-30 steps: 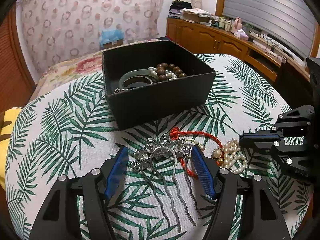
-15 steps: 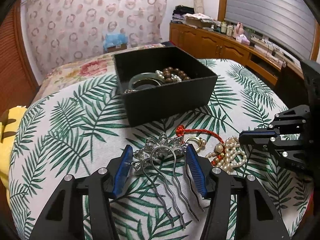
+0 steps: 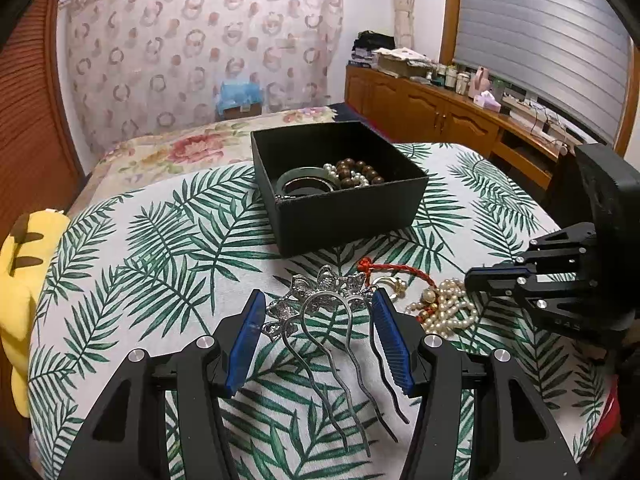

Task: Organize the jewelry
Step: 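Close the left tool around the silver hair comb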

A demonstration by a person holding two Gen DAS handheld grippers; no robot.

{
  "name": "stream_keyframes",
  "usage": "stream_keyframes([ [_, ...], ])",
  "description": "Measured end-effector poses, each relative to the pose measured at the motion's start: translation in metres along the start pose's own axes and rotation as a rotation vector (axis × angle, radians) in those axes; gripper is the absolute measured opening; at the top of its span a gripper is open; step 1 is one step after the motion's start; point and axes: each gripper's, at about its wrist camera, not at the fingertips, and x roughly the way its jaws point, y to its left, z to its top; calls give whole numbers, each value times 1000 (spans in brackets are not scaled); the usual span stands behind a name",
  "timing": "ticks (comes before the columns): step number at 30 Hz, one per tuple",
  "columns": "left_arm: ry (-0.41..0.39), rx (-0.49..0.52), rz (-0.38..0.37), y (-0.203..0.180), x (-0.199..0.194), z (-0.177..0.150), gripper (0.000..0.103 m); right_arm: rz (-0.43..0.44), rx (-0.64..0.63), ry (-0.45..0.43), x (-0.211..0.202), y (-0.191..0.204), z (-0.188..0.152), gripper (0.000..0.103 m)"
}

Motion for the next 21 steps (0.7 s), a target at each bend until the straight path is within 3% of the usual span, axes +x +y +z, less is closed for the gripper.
stream_keyframes([
  [9, -12, -9, -19, -1, -6, -5, 53, -3, -15, -13, -1, 2, 10, 1],
  [14, -12, -9, -21, -2, -6, -5, 53, -9, -26, 22, 9, 4, 13, 1],
  [21, -12, -7, -26, -5, -6, -5, 53, 6, -51, 51, 12, 10, 16, 9],
])
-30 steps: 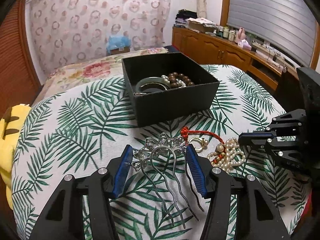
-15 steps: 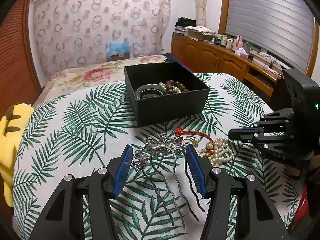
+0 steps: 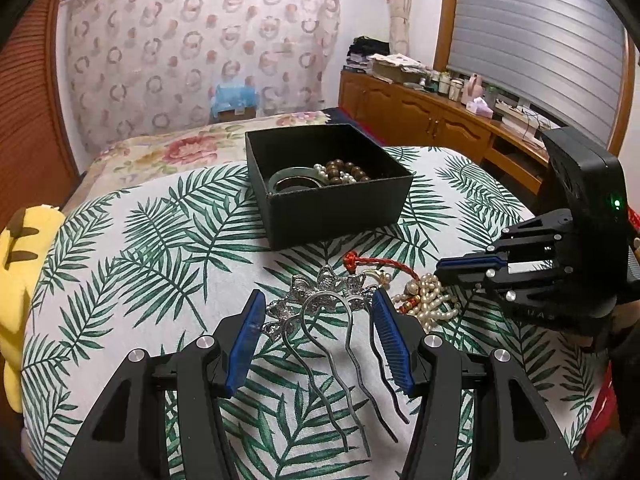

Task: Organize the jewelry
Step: 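Close the left tool around the silver hair comb, then lift the hair comb with the left tool while the right tool lifts a beige pearl strand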

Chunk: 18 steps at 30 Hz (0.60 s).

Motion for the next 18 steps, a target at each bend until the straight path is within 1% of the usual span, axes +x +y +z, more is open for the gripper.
stream_keyframes([
  [12, 0, 2, -3, -4, 1, -1, 53, -37, -23, 22, 2, 3, 2, 9],
  [13, -1, 2, -4, -4, 1, -1, 53, -37, -26, 22, 3, 4, 2, 8],
  [14, 0, 2, -2, -3, 1, -1, 53, -32, -27, 22, 2, 3, 1, 5],
  [16, -2, 3, -4, -4, 1, -1, 53, -30, -27, 22, 2, 2, 1, 5],
  [18, -3, 4, -3, -5, 1, -1, 53, -49, -21, 14, -1, 0, 1, 5],
])
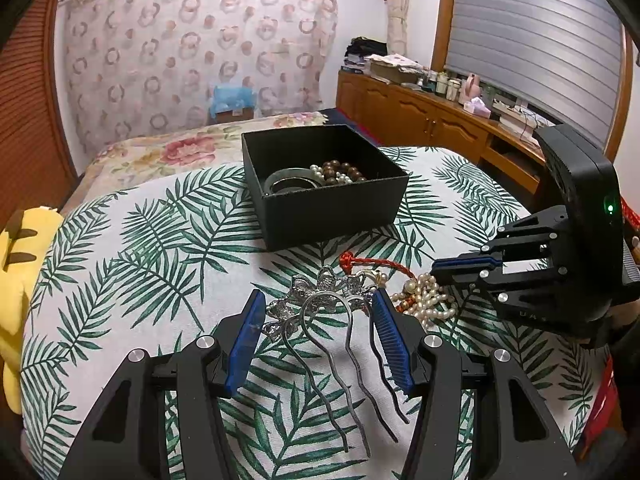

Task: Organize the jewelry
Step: 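Lift the hair comb with the left tool while the right tool lifts a beige pearl strand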

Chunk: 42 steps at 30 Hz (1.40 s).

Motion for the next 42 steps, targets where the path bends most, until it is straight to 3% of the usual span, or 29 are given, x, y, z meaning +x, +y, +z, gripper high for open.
stream_keyframes([
  [17, -67, -1, 3, 6, -24, 22, 53, -86, -28, -214, -96, -7, 49, 5],
  [30, -119, 14, 17, 12, -39, 43, 53, -118, -39, -346, -141, -11, 98, 5],
  [42, -124, 18, 5, 15, -23, 64, 53, -141, -46, -432, -166, -29, 140, 5],
])
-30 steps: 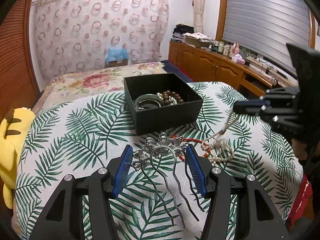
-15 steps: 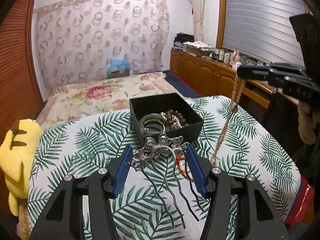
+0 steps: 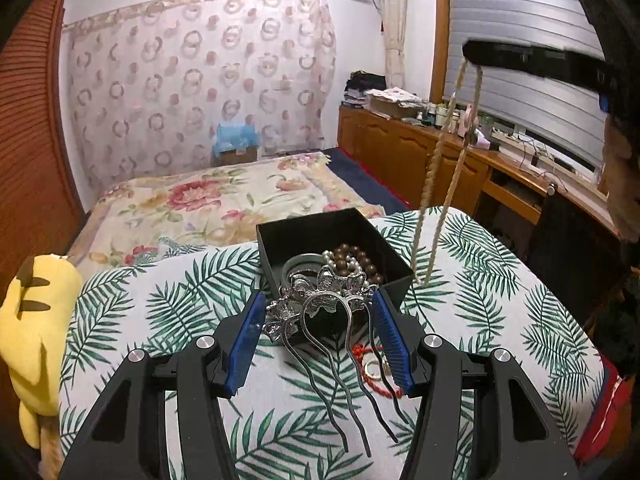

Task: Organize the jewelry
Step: 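Lift the hair comb with the left tool while the right tool lifts a beige pearl strand, then lower the hair comb and pearl strand into the black box and open both tools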

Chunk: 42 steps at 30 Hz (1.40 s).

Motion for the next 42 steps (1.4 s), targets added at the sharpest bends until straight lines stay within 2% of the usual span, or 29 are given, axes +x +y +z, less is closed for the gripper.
stream_keyframes([
  [12, 22, -4, -6, 9, 28, 24, 53, 46, 23, -40, 16, -29, 27, 5],
  [17, 31, -1, -2, 11, 44, 36, 53, 73, 20, -30, 30, -32, 23, 5],
  [22, 44, 3, -3, 15, 63, 46, 53, 140, 69, 42, 69, -36, -6, 5],
  [28, 74, 17, -9, 18, 88, 53, 53, 220, 126, 176, 128, -32, -61, 6],
  [32, 87, 20, -4, 19, 99, 54, 53, 238, 174, 196, 143, -31, -79, 6],
  [42, 106, 29, -9, 17, 116, 57, 53, 211, 201, 191, 140, -44, -87, 10],
])
